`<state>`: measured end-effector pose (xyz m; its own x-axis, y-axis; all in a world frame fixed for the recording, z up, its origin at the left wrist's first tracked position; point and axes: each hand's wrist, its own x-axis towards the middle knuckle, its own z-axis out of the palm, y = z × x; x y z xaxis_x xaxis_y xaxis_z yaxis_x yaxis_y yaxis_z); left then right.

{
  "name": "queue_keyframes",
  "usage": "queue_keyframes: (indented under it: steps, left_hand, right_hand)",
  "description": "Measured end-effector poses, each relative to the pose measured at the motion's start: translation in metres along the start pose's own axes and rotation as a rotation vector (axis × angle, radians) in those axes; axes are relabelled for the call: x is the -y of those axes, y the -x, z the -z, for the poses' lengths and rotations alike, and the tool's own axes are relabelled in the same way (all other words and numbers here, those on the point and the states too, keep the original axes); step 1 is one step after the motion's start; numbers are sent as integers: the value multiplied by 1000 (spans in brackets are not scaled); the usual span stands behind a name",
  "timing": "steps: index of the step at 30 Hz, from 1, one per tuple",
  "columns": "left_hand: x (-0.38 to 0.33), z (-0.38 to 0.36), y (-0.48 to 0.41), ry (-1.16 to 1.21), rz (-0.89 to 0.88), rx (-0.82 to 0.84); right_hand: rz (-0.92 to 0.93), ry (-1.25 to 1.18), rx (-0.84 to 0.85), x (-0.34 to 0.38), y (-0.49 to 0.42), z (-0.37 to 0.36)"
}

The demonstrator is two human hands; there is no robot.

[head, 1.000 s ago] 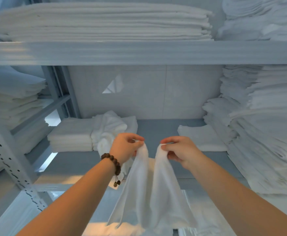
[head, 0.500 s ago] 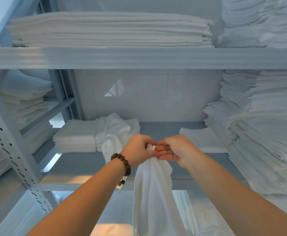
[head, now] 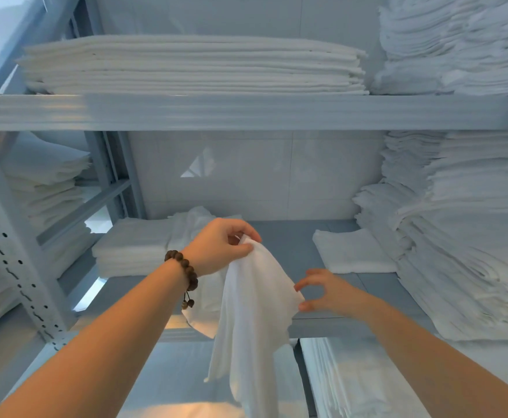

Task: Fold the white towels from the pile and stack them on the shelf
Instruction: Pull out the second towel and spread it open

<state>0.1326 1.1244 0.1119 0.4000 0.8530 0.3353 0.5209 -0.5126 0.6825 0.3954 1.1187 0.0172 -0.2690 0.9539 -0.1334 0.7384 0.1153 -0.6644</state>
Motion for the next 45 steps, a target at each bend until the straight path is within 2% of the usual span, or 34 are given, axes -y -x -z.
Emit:
queue_keyframes:
  steps: [3,7,11,14,18,24,27,31,35,36,39,40,42,43,45]
  left_hand:
    - [3,11,2,40,-2,-16]
    - [11,23,3,64,1,14]
    - [22,36,9,18,13,-2]
    - [33,46,16,-23,34,-47]
    - [47,52,27,-106,47,-121]
    - [59,54,26,-99,57,-190]
    - [64,46,24,-114,68,-160]
    - [71,30,19,-151,95,-88]
    - [69,19,10,-180,39,-68]
    - [67,16,6,-194,25,-85]
    - [66,4,-6,-179,4,-157]
    - [66,-4,-8,-194,17,-127]
    - [71,-21,-11,-272,42,-26]
    - [75,-29,-13,-285,38,-9]
    - [81,-37,-19,-249,40,-37]
  right_hand:
    - [-43,39,43,-9,-3,-14]
    - [3,45,14,-7,-10,-25]
    - [66,60,-99,-5,-16,-26]
    - [46,51,-167,-2,-16,-15]
    - [49,-63,-295,4,-16,9]
    - [195,-119,-448,25,-9,52]
    - [200,-41,-433,28,-1,61]
    - [228,241,-334,21,13,66]
    - [194,451,-244,14,24,80]
    - [195,472,-268,13,27,83]
    - [241,381,-499,1,30,84]
    - [219,383,-501,-3,30,81]
    - [121,466,-370,-13,28,71]
    - [85,474,-361,-20,27,68]
    - [82,412,-479,-30,23,70]
